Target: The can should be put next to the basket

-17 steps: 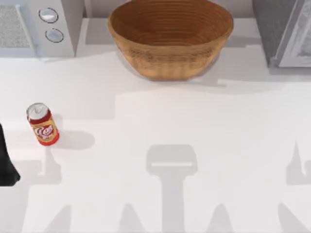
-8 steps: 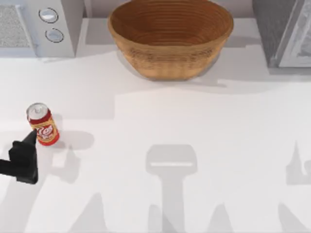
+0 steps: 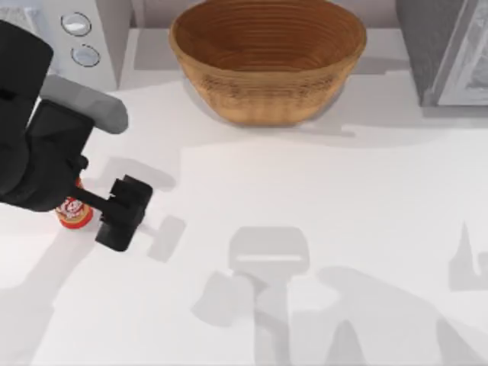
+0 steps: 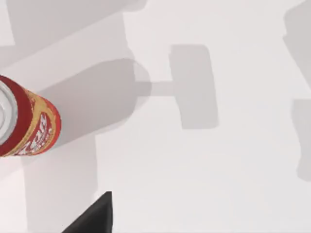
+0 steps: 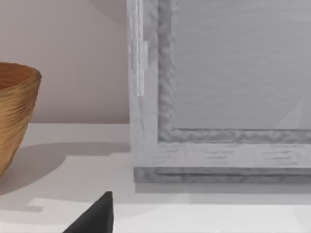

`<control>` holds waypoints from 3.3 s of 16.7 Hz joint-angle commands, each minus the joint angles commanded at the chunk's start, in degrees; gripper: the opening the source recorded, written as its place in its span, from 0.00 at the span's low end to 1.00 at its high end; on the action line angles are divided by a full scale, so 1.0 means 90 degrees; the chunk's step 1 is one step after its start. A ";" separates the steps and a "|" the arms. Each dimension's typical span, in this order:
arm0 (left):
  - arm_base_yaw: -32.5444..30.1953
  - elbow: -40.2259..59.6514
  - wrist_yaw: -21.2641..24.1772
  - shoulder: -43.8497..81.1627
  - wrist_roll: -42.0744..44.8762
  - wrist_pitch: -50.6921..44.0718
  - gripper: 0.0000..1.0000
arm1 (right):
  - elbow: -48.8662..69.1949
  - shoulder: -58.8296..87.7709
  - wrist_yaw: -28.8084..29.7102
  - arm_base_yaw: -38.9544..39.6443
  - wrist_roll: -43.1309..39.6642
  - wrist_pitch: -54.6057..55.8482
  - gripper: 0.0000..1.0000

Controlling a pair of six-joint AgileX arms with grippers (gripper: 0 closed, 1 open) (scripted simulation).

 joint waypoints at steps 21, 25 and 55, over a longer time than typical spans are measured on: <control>-0.1793 0.7489 -0.0797 0.6745 0.0272 -0.3794 1.00 | 0.0000 0.0000 0.0000 0.0000 0.0000 0.0000 1.00; -0.1773 0.7368 -0.0796 0.6733 0.0284 -0.3677 1.00 | 0.0000 0.0000 0.0000 0.0000 0.0000 0.0000 1.00; -0.1783 0.6070 -0.0797 0.6800 0.0283 -0.2320 0.00 | 0.0000 0.0000 0.0000 0.0000 0.0000 0.0000 1.00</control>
